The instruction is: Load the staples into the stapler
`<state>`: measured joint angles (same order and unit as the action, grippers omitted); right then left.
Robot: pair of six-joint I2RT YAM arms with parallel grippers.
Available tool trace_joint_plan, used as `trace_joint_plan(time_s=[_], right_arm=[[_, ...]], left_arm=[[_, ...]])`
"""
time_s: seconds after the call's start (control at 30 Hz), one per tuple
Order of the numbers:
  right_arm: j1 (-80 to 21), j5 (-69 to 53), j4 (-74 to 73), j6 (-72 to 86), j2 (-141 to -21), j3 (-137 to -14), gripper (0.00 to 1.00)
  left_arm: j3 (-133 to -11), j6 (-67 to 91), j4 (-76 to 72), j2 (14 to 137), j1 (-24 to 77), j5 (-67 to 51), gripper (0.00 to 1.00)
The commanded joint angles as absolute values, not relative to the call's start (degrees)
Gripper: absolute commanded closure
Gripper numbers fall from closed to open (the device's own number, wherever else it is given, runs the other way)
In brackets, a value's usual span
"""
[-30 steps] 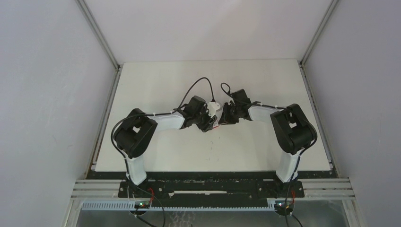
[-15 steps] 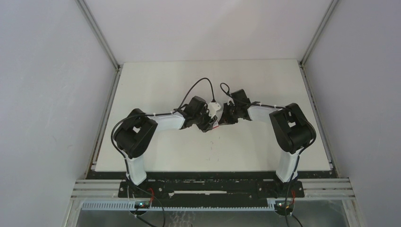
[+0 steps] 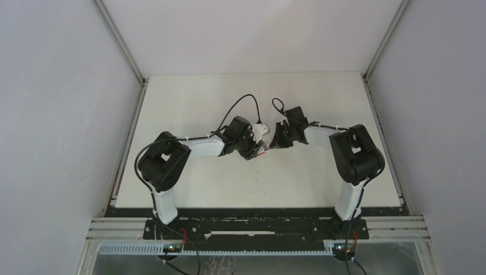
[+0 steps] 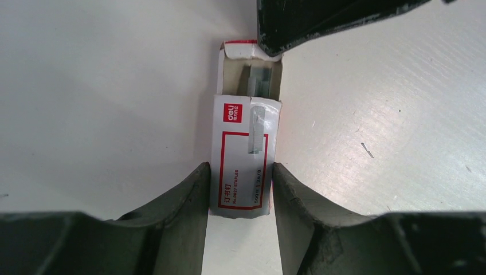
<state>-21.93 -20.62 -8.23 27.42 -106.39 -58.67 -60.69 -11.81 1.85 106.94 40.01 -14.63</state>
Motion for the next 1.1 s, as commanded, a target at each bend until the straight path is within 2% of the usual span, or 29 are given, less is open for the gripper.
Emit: trace_joint_plan(time_s=[0.0, 0.7, 0.8, 0.87, 0.97, 1.07], right_arm=[[-21.03, -17.43, -8.52, 24.88, -104.42, -60.38, 1.0], [-20.72, -14.93, -11.38, 22.04, -105.46, -63.72, 1.0], [-20.74, -15.36, -11.55, 21.89, -105.4, -63.93, 1.0], [-20.81, -16.09, -11.56, 21.69, -105.06, -64.1, 1.0], [-21.12, -16.79, -11.62, 21.18, -103.95, -64.15, 0.88], [-21.5, -17.04, -12.37, 20.5, -102.21, -64.52, 0.73]], left_arm=[[-63.24, -13.55, 3.77, 106.75, 40.26, -13.3, 0.53], [-61.61, -13.78, 5.83, 105.36, 40.29, -10.43, 0.52], [-61.68, -13.24, 6.34, 105.09, 40.25, -10.36, 0.49], [-61.55, -12.17, 6.42, 104.27, 40.24, -10.77, 0.41], [-61.39, -10.34, 6.42, 101.86, 40.25, -11.27, 0.3], [-61.22, -8.18, 6.42, 97.77, 40.19, -11.2, 0.27]])
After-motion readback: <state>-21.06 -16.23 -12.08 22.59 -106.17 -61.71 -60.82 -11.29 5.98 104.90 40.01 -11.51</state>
